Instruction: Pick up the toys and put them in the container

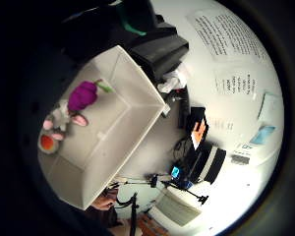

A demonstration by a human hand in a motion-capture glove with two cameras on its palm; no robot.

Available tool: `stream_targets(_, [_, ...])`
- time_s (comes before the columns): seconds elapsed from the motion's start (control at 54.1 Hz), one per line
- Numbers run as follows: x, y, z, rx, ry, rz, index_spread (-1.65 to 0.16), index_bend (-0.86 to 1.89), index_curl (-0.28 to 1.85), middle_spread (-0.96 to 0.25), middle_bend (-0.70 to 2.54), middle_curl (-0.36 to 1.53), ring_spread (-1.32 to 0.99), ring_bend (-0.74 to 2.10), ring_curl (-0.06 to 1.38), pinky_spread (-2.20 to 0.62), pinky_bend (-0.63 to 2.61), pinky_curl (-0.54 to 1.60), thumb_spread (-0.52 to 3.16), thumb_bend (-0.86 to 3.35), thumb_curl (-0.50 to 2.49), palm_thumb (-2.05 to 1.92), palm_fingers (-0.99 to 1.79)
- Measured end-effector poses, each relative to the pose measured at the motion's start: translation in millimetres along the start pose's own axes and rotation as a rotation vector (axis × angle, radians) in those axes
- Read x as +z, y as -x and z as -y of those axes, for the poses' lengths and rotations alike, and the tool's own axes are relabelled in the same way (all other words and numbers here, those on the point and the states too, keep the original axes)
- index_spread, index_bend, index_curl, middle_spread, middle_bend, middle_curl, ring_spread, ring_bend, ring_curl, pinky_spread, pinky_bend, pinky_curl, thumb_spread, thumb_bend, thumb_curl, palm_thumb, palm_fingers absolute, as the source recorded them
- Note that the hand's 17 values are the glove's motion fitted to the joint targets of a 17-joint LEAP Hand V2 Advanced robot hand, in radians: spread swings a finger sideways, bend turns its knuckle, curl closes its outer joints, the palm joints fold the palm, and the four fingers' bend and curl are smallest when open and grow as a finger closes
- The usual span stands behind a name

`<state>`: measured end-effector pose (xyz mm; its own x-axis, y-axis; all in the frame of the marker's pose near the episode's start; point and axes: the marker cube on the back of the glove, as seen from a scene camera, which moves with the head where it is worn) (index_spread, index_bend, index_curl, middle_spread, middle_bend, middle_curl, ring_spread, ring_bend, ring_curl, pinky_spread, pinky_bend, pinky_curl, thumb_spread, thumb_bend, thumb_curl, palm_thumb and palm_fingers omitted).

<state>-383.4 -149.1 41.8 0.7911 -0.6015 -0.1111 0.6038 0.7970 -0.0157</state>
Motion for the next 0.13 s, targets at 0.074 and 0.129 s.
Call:
stream_targets(0.074, [-3, -7, -8, 0.014, -0.028, 0.008, -0.18, 0.02, 0.34, 0.04, 0.11, 0.38, 0.03, 0.59, 0.28, 0.03, 1.07, 0.43, 1.11, -0.07, 0.45, -0.08, -0.39])
stream_targets(0.129, [-6, -11, -13, 0.030, -0.045, 0.010, -0.18, 0.04, 0.32, 0.05, 0.11, 0.36, 0.04, 0.57, 0.27, 0.04, 1.04, 0.42, 1.12, -0.07, 0.42, -0.08, -0.36])
